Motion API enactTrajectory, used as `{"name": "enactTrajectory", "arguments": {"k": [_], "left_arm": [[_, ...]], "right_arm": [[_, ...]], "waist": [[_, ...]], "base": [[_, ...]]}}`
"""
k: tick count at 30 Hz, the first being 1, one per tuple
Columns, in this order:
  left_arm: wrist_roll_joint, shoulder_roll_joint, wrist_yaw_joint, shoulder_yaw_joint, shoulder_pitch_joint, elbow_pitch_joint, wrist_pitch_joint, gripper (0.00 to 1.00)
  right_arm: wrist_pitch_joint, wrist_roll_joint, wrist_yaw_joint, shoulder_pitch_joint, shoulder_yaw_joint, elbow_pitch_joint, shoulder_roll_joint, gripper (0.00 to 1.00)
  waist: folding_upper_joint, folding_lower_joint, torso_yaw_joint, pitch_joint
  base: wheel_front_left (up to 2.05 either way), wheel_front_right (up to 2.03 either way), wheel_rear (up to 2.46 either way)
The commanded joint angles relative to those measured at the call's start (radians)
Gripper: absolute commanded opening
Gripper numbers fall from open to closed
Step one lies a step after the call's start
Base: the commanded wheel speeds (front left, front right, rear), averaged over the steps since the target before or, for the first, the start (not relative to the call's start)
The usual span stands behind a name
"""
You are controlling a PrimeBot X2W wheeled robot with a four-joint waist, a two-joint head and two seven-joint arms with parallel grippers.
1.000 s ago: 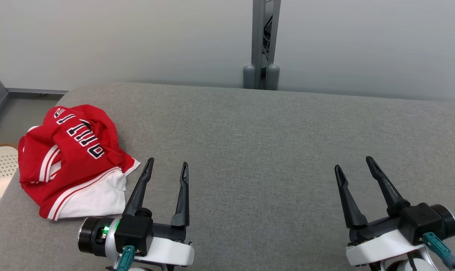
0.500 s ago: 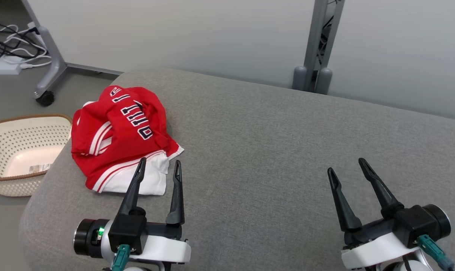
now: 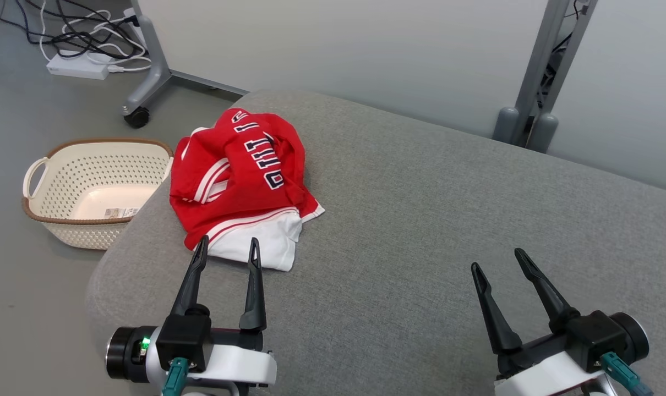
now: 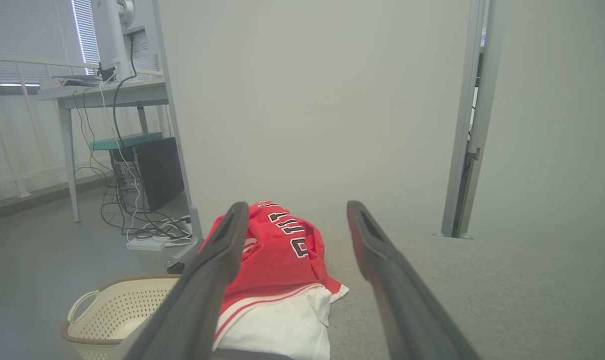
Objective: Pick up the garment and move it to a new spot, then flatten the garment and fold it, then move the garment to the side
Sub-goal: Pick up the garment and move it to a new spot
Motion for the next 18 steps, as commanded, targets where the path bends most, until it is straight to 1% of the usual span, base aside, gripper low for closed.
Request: {"name": "enactTrajectory", "arguments": {"k": [1,6,10,18], "left_arm": [[-0.007,0.004,0.006,0.005,0.007,0.003,-0.004,1.0],[-0.013,0.004,0.008,0.007,0.012,0.0,-0.004,1.0],[-0.032,0.004,0.027,0.015,0.02,-0.011,-0.004,1.0],[-0.093,0.004,0.036,0.023,-0.038,-0.002,-0.004,1.0]], "right_arm": [[-0.001,0.009,0.001,0.002,0.004,0.004,-0.007,1.0],[-0.001,0.012,0.001,-0.001,0.017,0.017,-0.013,1.0],[-0.001,0.014,0.001,-0.015,0.015,0.023,-0.022,1.0],[-0.001,0.017,0.001,-0.036,0.005,0.004,-0.052,1.0]], "waist": [[0.0,0.0,0.023,-0.007],[0.0,0.0,0.043,-0.005],[0.0,0.0,0.049,0.008],[0.0,0.0,0.05,0.081]], "base": [[0.0,0.0,0.0],[0.0,0.0,0.0],[0.0,0.0,0.0],[0.0,0.0,0.0]]}}
